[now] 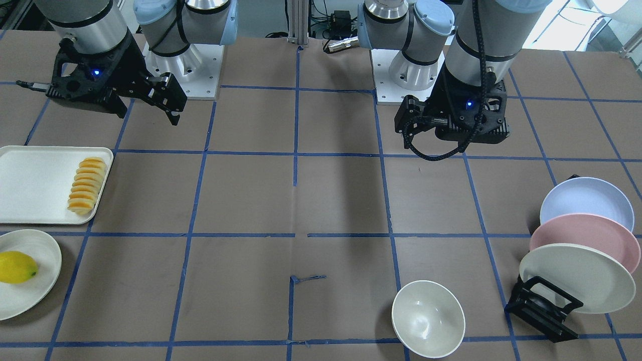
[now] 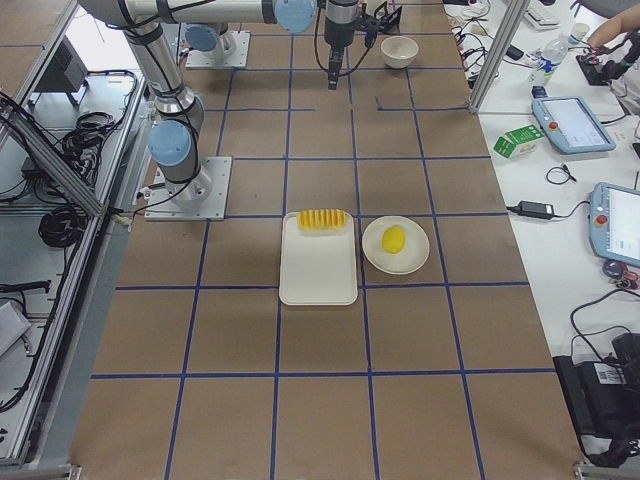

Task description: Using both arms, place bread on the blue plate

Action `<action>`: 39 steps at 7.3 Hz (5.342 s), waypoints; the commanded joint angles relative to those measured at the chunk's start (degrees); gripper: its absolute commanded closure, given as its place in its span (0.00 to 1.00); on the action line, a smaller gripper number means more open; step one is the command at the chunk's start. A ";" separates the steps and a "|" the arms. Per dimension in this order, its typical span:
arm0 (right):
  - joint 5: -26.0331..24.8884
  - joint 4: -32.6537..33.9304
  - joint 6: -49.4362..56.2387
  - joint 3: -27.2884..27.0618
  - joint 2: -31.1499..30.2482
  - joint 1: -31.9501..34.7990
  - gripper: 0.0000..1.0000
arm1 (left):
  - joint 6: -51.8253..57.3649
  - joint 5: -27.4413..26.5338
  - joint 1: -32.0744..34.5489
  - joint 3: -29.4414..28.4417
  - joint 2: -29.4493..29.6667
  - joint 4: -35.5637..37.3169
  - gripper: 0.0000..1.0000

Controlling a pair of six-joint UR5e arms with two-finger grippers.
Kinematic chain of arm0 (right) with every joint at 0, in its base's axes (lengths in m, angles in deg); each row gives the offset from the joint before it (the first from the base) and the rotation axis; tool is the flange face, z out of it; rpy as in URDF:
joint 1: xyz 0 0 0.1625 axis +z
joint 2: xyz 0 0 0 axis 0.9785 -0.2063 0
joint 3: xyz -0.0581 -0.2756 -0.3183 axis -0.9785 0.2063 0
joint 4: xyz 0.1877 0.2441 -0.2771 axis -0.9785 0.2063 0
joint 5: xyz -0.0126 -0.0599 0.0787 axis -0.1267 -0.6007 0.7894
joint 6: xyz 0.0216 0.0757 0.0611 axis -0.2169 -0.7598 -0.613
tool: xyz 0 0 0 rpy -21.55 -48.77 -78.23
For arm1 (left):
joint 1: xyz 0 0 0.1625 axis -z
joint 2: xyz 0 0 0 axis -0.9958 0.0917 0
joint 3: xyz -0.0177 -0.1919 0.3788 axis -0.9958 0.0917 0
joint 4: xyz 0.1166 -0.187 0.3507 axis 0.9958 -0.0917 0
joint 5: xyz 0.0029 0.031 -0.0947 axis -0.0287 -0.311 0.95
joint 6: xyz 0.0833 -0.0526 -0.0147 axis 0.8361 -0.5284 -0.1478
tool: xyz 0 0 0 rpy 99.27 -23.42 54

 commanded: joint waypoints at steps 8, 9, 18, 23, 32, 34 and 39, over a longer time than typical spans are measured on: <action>0.00 0.25 14.54 -6.21 0.67 -14.75 0.00 | 0.18 -0.31 -39.75 0.13 0.86 2.61 0.00; -0.09 7.23 19.30 -10.07 1.46 -18.73 0.00 | 0.44 -0.49 -43.02 1.87 3.74 8.98 0.00; -7.21 34.45 36.84 -22.94 17.63 -29.32 0.00 | -8.09 -14.11 -45.95 5.76 19.41 23.11 0.00; -6.95 34.11 36.23 -23.12 20.71 -29.32 0.10 | -8.17 -14.11 -46.04 5.85 19.59 22.49 1.00; -4.76 18.08 36.40 -11.39 13.86 -28.09 1.00 | -5.28 -13.94 -45.78 -0.22 10.11 -21.44 1.00; -2.81 8.57 34.48 -1.54 13.33 -22.59 1.00 | -2.83 0.28 -44.29 1.01 9.22 -35.79 1.00; 2.89 5.98 9.48 3.07 12.19 -4.31 1.00 | -10.74 31.32 -12.87 2.77 8.86 -23.65 1.00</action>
